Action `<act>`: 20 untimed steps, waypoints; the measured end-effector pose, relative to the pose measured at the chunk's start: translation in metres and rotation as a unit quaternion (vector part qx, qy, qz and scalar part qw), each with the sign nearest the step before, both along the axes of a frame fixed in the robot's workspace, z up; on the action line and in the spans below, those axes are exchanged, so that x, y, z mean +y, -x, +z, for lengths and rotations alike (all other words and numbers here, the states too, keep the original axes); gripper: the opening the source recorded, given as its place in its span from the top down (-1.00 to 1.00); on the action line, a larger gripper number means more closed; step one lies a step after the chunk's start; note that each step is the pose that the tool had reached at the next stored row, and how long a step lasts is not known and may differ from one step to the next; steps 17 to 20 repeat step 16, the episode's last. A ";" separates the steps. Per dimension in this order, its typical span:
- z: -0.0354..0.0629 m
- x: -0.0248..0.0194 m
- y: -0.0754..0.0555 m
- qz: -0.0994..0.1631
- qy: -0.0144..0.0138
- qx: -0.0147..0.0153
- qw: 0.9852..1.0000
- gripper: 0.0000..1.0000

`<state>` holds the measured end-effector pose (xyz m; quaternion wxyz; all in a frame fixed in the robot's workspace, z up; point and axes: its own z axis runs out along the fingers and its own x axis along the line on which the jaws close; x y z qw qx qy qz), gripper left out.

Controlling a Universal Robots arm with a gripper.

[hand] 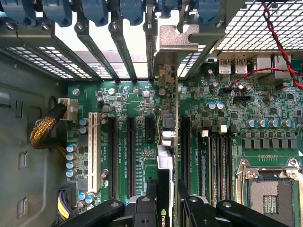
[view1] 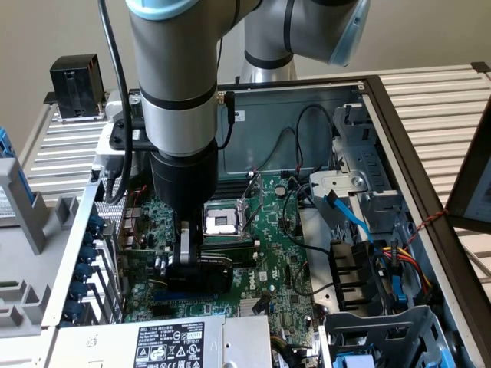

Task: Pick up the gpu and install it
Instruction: 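Press down on the gpu until it lock into place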

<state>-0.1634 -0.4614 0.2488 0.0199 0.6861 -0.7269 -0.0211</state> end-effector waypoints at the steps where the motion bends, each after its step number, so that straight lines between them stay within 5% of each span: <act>1: 0.0000 0.0000 0.000 0.000 0.000 0.000 1.000 0.47; 20: 0.0000 0.0000 0.000 0.000 0.000 0.000 1.000 0.47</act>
